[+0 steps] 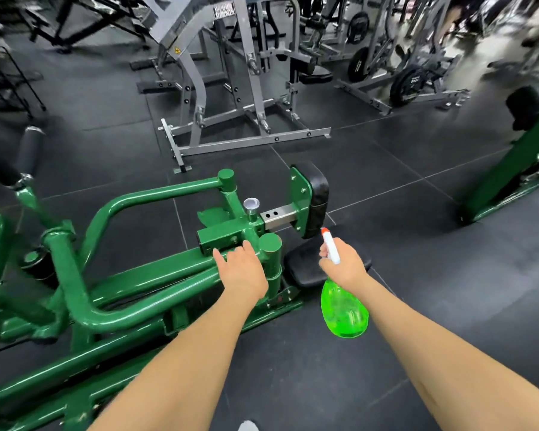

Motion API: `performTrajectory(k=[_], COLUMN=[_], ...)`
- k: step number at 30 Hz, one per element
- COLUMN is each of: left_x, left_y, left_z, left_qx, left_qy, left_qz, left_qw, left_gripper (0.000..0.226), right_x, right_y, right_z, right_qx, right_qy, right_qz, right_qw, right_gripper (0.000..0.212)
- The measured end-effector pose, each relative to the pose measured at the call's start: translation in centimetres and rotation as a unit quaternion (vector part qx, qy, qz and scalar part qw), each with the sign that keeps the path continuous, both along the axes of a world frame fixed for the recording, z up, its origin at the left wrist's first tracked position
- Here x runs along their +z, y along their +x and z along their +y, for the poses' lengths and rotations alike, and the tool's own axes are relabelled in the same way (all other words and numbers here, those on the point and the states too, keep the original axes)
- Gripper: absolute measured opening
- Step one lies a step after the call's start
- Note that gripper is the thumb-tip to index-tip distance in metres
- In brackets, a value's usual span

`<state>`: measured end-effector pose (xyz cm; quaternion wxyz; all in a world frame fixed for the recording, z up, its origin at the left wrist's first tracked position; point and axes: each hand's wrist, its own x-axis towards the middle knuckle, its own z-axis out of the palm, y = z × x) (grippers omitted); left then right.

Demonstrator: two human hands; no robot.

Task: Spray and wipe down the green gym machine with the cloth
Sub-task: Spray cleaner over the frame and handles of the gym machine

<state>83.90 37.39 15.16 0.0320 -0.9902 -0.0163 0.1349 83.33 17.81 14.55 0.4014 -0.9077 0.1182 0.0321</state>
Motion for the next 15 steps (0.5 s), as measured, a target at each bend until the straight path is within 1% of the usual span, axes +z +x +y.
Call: performTrajectory(k=[2, 4, 8, 9, 12, 15], left_x=[-0.3, -0.7, -1.2, -1.2, -1.5, -1.7], left_y=[0.4, 0.4, 0.5, 0.7, 0.9, 1.1], left_z=[0.0, 0.3, 0.4, 0.3, 0.2, 0.1], left_qx=[0.003, -0.011, -0.006, -0.003, -0.004, 0.001], left_qy=[-0.002, 0.002, -0.006, -0.004, 0.008, 0.017], left_qz=[-0.023, -0.039, -0.041, -0.04, -0.046, -0.048], left_qw=[1.0, 0.999, 0.999, 0.999, 0.999, 0.999], left_gripper=[0.073, 0.069, 0.062, 0.06, 0.051, 0.046], right_x=[0.3, 0.5, 1.0, 1.1, 1.3, 2.0], right_y=[2.2, 4.1, 6.7, 7.2, 8.8, 10.6], right_z=[-0.7, -1.5, -2.7, -2.9, -3.4, -3.5], right_qx=[-0.009, -0.013, -0.004, -0.003, 0.003, 0.033], right_qy=[-0.017, -0.025, -0.018, -0.01, -0.012, -0.037], right_qz=[-0.007, -0.008, -0.011, -0.015, -0.015, -0.013], right_qw=[1.0, 1.0, 1.0, 1.0, 1.0, 0.999], right_gripper=[0.011, 0.011, 0.023, 0.023, 0.011, 0.007])
